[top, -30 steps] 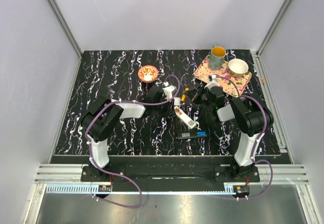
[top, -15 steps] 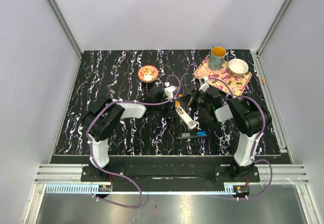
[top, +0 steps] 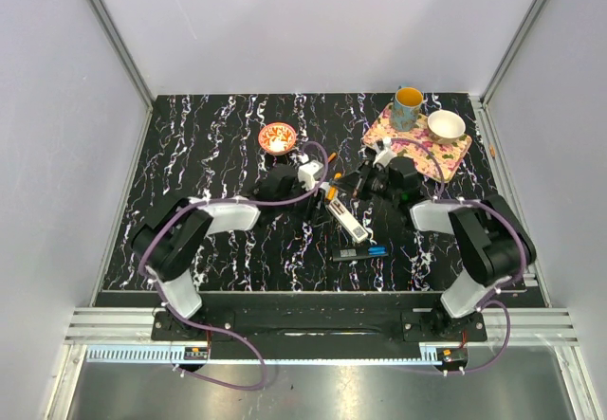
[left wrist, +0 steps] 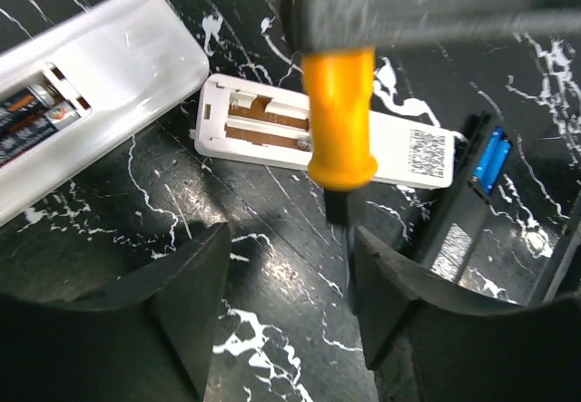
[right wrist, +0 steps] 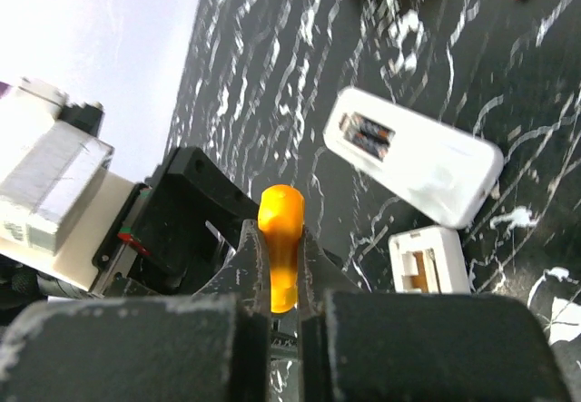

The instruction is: Unload the batteries from the remote control

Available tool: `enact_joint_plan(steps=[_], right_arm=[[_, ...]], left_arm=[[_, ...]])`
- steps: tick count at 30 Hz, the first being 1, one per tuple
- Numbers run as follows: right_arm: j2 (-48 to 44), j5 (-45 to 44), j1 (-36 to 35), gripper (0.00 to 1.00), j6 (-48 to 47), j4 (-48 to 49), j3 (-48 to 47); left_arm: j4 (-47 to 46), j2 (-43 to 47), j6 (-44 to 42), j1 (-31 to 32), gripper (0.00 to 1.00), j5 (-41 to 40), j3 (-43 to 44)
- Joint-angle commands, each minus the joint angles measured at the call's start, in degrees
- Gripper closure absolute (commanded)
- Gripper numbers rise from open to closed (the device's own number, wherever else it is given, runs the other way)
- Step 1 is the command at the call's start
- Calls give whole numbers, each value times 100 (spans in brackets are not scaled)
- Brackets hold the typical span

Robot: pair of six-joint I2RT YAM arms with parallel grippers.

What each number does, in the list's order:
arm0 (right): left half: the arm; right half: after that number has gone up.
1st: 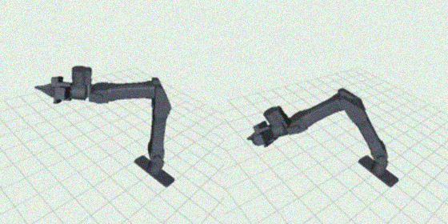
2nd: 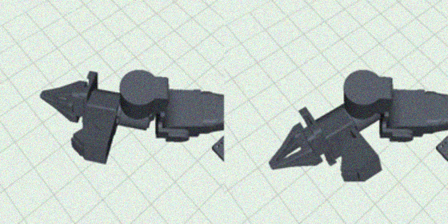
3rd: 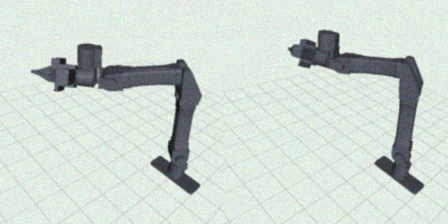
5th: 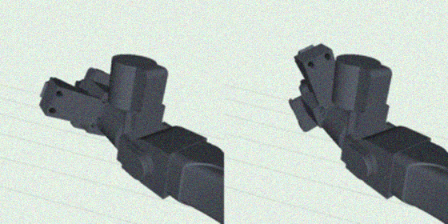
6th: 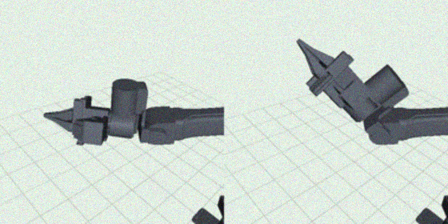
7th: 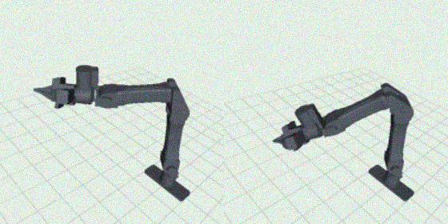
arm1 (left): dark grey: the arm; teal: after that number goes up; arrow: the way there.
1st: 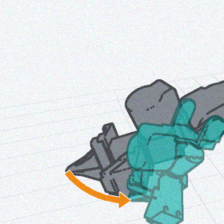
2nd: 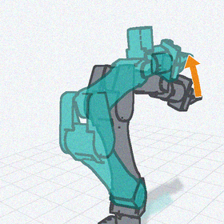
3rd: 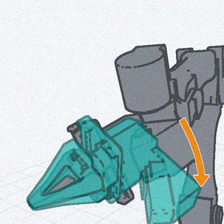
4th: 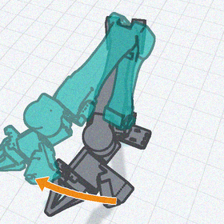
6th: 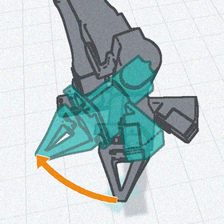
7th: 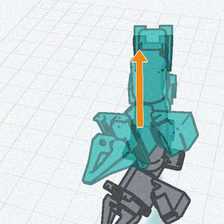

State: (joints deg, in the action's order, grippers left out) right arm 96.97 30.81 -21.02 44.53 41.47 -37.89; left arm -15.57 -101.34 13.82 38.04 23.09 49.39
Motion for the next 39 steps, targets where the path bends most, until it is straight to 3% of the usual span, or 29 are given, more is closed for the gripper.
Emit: enact_joint_plan(steps=[1,6,11,13,18,25,35,39], right_arm=[[-1038,-566,45,100,-375,-341,-9],[-2408,-1391,133,100,-884,-1061,369],[-3849,-2025,282,100,-1586,-1887,809],[-4115,-2149,396,100,-1754,-2353,818],[-4362,-1983,607,100,-1948,-2864,783],[-4195,-1560,827,100,-1861,-2882,844],[-4239,-1349,924,100,-1843,-2873,845],[-4212,-1305,915,100,-1843,-2873,845]], left_arm=[[-113,737,-415,-86,39,-51,-297],[-104,1318,-820,-86,27,423,-737],[-86,1494,-934,62,21,697,-887],[-25,1433,-1048,229,16,460,-834],[589,863,-1663,1020,15,-496,-142],[758,-25,-2111,1820,18,-1351,282],[714,-351,-1910,2568,25,-2265,63],[775,-421,-1734,2673,41,-2300,1]])
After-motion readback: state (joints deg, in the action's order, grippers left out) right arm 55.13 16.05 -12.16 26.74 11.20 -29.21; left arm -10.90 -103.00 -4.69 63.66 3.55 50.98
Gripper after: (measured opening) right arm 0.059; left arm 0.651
